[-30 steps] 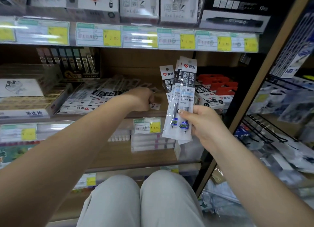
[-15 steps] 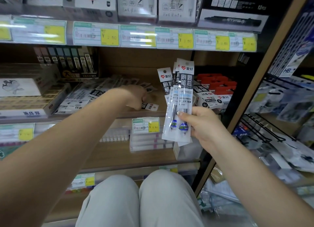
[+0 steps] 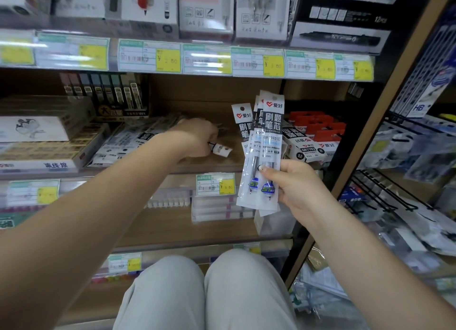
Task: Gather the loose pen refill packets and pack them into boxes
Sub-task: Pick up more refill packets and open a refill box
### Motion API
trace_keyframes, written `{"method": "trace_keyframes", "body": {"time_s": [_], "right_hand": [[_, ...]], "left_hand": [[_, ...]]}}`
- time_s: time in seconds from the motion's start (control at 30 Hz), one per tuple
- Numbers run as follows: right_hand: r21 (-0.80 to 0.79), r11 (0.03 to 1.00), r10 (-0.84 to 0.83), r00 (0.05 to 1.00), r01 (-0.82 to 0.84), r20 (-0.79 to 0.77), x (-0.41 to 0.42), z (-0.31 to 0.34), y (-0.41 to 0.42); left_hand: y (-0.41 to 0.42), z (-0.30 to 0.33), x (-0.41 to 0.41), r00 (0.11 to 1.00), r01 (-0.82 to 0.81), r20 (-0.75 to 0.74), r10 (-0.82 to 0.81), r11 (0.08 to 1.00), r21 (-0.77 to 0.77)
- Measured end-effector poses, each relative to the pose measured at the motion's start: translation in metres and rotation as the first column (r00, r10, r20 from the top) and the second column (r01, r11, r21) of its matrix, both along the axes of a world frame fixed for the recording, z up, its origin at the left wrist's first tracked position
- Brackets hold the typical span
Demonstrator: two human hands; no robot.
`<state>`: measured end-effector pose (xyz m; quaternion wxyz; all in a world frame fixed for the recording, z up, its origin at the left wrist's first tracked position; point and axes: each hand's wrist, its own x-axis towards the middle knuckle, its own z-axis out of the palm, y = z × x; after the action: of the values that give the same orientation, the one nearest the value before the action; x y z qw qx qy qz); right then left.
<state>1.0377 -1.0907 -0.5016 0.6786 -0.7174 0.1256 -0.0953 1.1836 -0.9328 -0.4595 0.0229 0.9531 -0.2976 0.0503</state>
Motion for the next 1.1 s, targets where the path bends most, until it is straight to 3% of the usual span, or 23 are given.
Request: {"method": "trace_keyframes", "body": {"time_s": [0.1, 0.27, 0.4, 0.5, 0.6, 0.8, 1.1], "right_hand": [[0.018, 1.0, 0.002, 1.0, -0.002, 0.01, -0.001, 0.001, 0.003], [0.084, 0.996, -0.01, 0.999, 0.006, 0.042, -0.002, 0.001, 0.009], [0.149, 0.987, 0.051, 0.993, -0.067, 0.104, -0.008, 0.004, 0.013], [0.173, 0.975, 0.115, 0.984, -0.139, 0.139, -0.013, 0.004, 0.017], [0.201, 0.959, 0.176, 0.974, -0.202, 0.14, -0.016, 0.001, 0.02], [0.258, 0.903, 0.335, 0.939, -0.343, 0.076, -0.021, -0.007, 0.031], [0.22, 0.919, 0.34, 0.94, -0.328, -0.018, -0.024, -0.022, 0.042]], "left_hand": [[0.004, 0.003, -0.012, 0.998, 0.047, -0.009, -0.054, 0.93, -0.364], [0.006, 0.007, -0.047, 0.992, 0.102, 0.038, -0.12, 0.589, -0.802], [0.01, 0.02, -0.072, 0.96, -0.027, -0.082, -0.269, 0.202, -0.979], [0.015, 0.028, -0.083, 0.869, -0.155, -0.143, -0.473, 0.013, -0.988], [0.021, 0.021, -0.088, 0.758, -0.334, -0.247, -0.603, -0.035, -0.942], [0.026, -0.02, -0.092, 0.68, -0.595, -0.493, -0.543, -0.017, -0.803], [0.012, -0.036, -0.112, 0.595, -0.665, -0.502, -0.628, -0.035, -0.746]]}}
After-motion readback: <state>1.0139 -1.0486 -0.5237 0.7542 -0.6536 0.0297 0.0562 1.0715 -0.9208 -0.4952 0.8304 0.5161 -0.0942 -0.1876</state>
